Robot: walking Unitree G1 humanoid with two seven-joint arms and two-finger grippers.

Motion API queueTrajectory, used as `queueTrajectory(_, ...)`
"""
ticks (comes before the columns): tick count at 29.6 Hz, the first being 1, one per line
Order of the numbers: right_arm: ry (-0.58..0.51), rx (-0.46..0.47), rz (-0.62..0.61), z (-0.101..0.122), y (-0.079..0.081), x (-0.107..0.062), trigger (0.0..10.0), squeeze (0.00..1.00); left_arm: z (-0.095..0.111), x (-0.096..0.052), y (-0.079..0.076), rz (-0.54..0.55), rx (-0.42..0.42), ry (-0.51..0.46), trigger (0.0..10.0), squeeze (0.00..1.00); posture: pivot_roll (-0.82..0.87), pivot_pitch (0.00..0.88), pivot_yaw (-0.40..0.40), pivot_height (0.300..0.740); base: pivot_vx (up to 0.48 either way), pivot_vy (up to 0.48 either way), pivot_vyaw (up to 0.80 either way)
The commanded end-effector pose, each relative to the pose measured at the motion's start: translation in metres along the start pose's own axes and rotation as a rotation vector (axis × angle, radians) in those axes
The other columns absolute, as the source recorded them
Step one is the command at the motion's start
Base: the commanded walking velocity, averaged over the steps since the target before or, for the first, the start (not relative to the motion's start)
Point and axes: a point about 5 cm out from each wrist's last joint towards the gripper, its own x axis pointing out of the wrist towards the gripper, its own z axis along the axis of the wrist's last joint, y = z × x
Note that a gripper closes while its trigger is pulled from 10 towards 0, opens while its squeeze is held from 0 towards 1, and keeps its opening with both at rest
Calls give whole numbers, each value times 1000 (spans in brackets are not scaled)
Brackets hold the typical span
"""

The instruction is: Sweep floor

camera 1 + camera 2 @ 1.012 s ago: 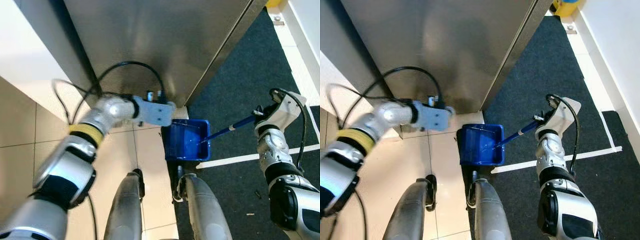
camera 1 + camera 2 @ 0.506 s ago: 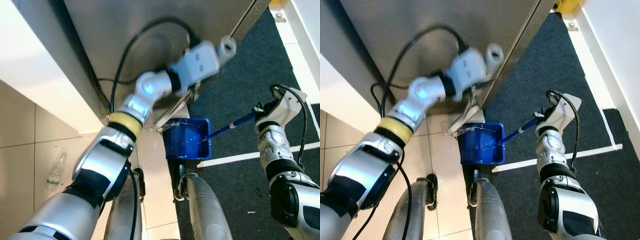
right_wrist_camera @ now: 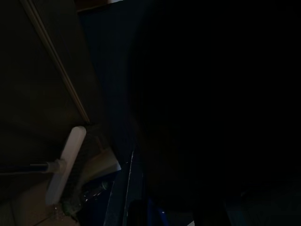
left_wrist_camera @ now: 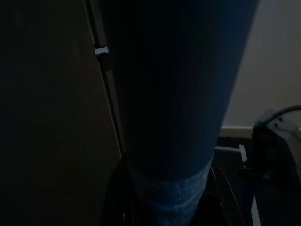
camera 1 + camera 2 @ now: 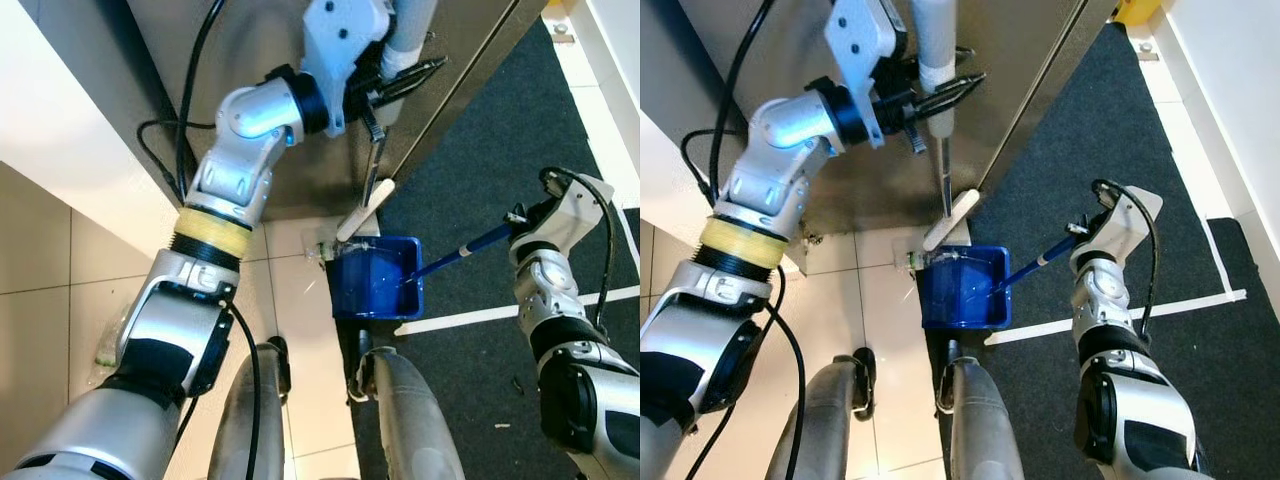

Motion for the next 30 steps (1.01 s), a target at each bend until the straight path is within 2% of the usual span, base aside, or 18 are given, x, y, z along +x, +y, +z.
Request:
queueTrajectory(1, 142, -23, -53, -34, -17, -11, 10000, 0, -18, -20, 5, -1, 117, 180, 10000, 0, 113, 299, -139, 740, 0, 0, 0)
queueTrajectory(2, 142, -23, -53, -34, -17, -11, 10000, 0, -18, -20, 5, -1, 117, 180, 10000, 0, 113, 299, -139, 740, 0, 0, 0)
queueTrajectory(4, 142, -21, -57, -34, -18, -12, 10000, 0, -48, -57, 14, 70, 181, 431, 10000, 0, 110, 304, -142, 740, 0, 0, 0)
queueTrajectory(6, 142, -21, -57, -34, -18, -12, 10000, 0, -48, -57, 14, 70, 181, 431, 10000, 0, 110, 304, -142, 740, 0, 0, 0)
queueTrajectory(8, 145, -23, -59, -35, -20, -13, 10000, 0, -68, -79, 9, 116, 187, 580, 10000, 0, 104, 312, -141, 740, 0, 0, 0)
queueTrajectory(9, 145, -23, -59, -35, -20, -13, 10000, 0, -68, -79, 9, 116, 187, 580, 10000, 0, 104, 312, -141, 740, 0, 0, 0)
queueTrajectory(11, 145, -27, -63, -36, -22, -13, 10000, 0, -91, -95, -4, 147, 175, 707, 10000, 0, 97, 310, -137, 740, 0, 0, 0)
queueTrajectory(13, 145, -28, -64, -36, -23, -13, 10000, 0, -98, -99, -9, 162, 168, 742, 10000, 0, 97, 310, -137, 740, 0, 0, 0)
queueTrajectory(15, 144, -30, -66, -36, -24, -13, 10000, 0, -106, -100, -15, 198, 158, 750, 10000, 0, 91, 312, -138, 740, 0, 0, 0)
queueTrajectory(16, 143, -35, -70, -35, -27, -14, 10000, 0, -122, -102, -26, 279, 166, 742, 10000, 0, 77, 318, -144, 740, 0, 0, 0)
queueTrajectory(17, 143, -35, -70, -35, -27, -14, 10000, 0, -122, -102, -26, 279, 166, 742, 10000, 0, 77, 318, -144, 740, 0, 0, 0)
queueTrajectory(20, 142, -44, -73, -35, -30, -14, 10000, 0, -139, -102, -34, 426, 130, 723, 10000, 0, 55, 321, -153, 740, 0, 0, 0)
queueTrajectory(23, 142, -46, -73, -35, -31, -14, 10000, 0, -143, -102, -36, 461, 121, 716, 10000, 0, 51, 322, -155, 740, 0, 0, 0)
queueTrajectory(25, 142, -56, -72, -35, -33, -15, 10000, 0, -154, -100, -45, 524, 19, 708, 10000, 0, 30, 323, -162, 740, 0, 0, 0)
queueTrajectory(26, 142, -56, -72, -35, -33, -15, 10000, 0, -154, -100, -45, 524, 19, 708, 10000, 0, 30, 323, -162, 740, 0, 0, 0)
queueTrajectory(27, 142, -60, -72, -35, -34, -15, 10000, 0, -158, -97, -49, 549, -33, 701, 10000, 0, 23, 324, -164, 740, 0, 0, 0)
queueTrajectory(28, 142, -60, -72, -35, -34, -15, 10000, 0, -158, -97, -49, 549, -33, 701, 10000, 0, 23, 324, -164, 740, 0, 0, 0)
queueTrajectory(30, 143, -68, -72, -35, -36, -15, 10000, 0, -162, -85, -57, 585, -131, 667, 10000, 0, 9, 327, -168, 740, 0, 0, 0)
